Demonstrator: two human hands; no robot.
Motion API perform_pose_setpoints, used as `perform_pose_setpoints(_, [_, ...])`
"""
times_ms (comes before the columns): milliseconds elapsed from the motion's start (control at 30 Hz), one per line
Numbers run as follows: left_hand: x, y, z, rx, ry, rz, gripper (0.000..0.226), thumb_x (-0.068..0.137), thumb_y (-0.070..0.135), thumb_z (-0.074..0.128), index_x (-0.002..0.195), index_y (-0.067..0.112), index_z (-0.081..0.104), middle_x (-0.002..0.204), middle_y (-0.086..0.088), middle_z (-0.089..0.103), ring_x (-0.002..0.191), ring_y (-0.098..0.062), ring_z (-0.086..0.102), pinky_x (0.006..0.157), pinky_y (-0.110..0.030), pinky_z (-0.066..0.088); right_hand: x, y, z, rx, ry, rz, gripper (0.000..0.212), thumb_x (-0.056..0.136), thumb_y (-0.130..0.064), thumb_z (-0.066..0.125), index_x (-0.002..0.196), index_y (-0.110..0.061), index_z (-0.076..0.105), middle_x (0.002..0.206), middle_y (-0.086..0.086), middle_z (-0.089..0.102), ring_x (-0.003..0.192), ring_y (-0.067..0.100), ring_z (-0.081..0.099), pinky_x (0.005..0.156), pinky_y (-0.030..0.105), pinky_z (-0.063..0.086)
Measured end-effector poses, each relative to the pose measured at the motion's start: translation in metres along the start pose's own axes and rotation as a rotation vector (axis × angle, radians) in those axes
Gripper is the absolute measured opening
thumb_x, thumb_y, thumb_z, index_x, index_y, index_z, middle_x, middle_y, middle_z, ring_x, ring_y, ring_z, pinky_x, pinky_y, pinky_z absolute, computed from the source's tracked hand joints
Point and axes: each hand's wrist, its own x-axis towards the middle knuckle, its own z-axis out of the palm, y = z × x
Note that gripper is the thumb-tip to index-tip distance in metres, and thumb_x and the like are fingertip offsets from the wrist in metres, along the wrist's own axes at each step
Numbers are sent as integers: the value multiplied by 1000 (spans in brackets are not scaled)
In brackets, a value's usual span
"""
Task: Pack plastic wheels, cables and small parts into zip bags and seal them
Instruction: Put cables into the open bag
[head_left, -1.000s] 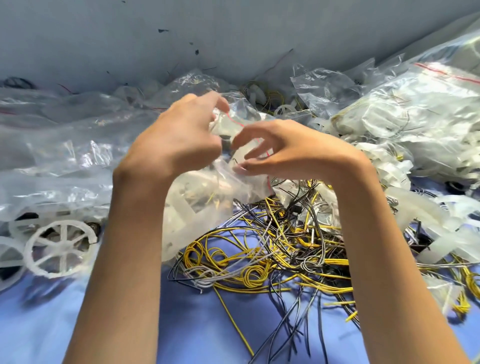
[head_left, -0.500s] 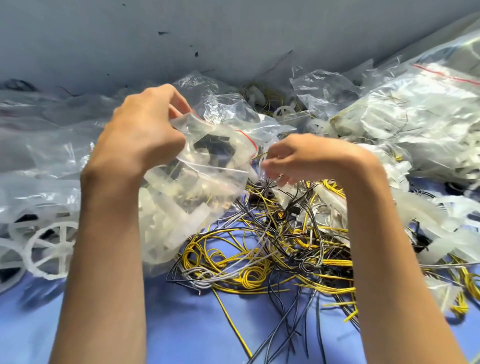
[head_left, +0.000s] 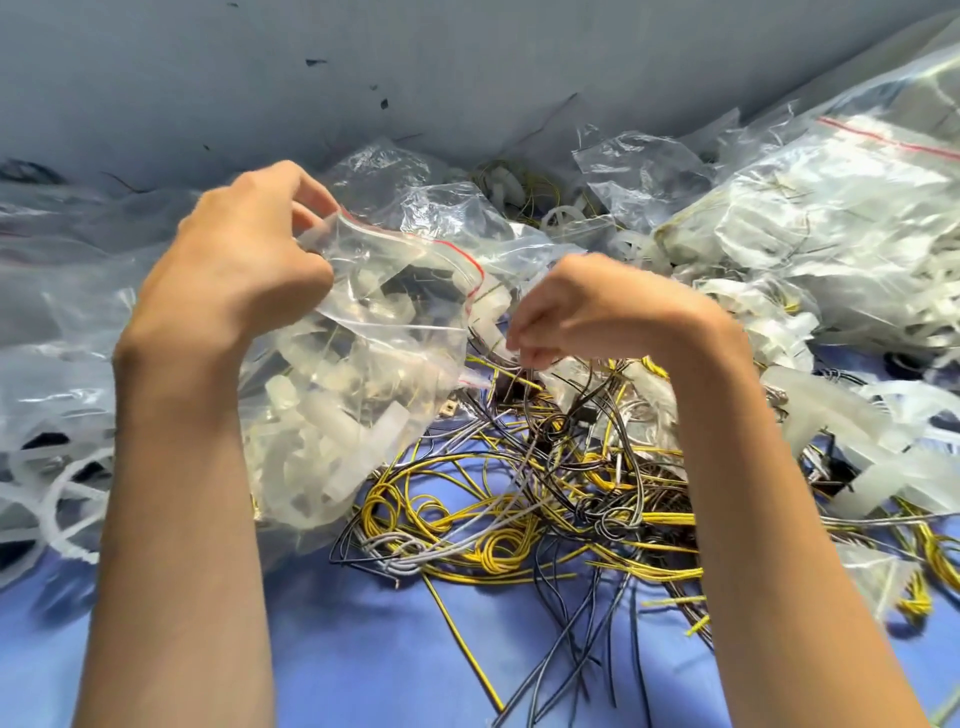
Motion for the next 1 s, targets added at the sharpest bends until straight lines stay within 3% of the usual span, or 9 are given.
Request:
perform_pose_setpoints(100, [-2, 2, 1, -15, -35, 42, 50, 77, 0, 45, 104, 42, 49, 94, 18, 58, 93, -20, 58, 78, -34, 45, -7, 8, -15, 129, 225, -86, 23, 87, -2, 56, 87, -16, 74, 74, -2, 74, 62, -2, 65, 63, 12, 50])
perform_pose_setpoints(167, [-3, 4, 3, -7, -55, 88, 55, 77, -4, 41, 102, 44, 52, 101, 10, 58, 96, -20, 58, 75, -32, 42, -10, 10, -21, 240, 349, -99, 27, 88, 1, 53, 84, -16, 73, 72, -1, 73, 63, 5, 68, 68, 21, 54])
perform_pose_setpoints(233, [-2, 6, 5, 20, -89, 119, 55, 75, -6, 37, 91, 42, 58, 110, 5, 58, 102, -19, 58, 70, -29, 41, -12, 10, -24, 347, 440, -104, 27, 89, 1, 51, 85, -16, 71, 72, -1, 73, 66, 12, 69, 71, 30, 56])
perform_pose_setpoints(333, [-1, 6, 6, 78, -165, 116, 57, 72, -5, 33, 74, 42, 64, 108, -1, 61, 98, -19, 62, 63, -27, 41, -12, 7, -24, 418, 546, -135, 23, 91, -1, 50, 89, -13, 70, 74, 1, 72, 63, 13, 68, 69, 34, 55])
perform_pose_setpoints(533, [0, 4, 4, 81, -128, 12, 45, 81, 2, 45, 62, 36, 69, 94, -3, 67, 70, -13, 54, 55, -24, 37, -6, 7, -26, 579, 808, -38, 37, 81, 11, 39, 89, -9, 69, 73, 8, 69, 60, 10, 63, 57, 17, 48])
perform_pose_setpoints(700, [0, 16, 14, 63, -185, -19, 23, 83, 24, 54, 72, 30, 72, 85, -3, 67, 75, -18, 56, 57, -23, 39, -5, 1, -28, 716, 928, -66, 36, 82, 10, 36, 83, -12, 65, 69, 7, 66, 53, 9, 59, 51, 14, 42])
perform_pose_setpoints(833, [-3, 31, 27, 125, -174, 12, 16, 83, 40, 55, 72, 29, 59, 94, -3, 59, 95, -29, 55, 77, -34, 44, -6, 0, -28, 767, 932, -51, 38, 85, 10, 34, 79, -15, 63, 68, 6, 64, 52, 7, 58, 52, 14, 43])
perform_pose_setpoints(933, [-7, 39, 40, 106, -182, 82, 13, 77, 34, 62, 83, 28, 51, 93, 2, 55, 94, -28, 55, 80, -36, 46, -7, -1, -29, 796, 929, -39, 40, 85, 9, 33, 78, -17, 62, 69, 6, 64, 54, 8, 58, 53, 15, 44])
perform_pose_setpoints(1000, [-10, 43, 51, 91, -186, 159, 29, 75, 24, 61, 101, 27, 49, 105, 2, 52, 96, -25, 53, 81, -35, 42, -9, -2, -29, 814, 928, -45, 41, 84, 9, 31, 78, -17, 62, 70, 7, 65, 54, 7, 58, 52, 14, 43])
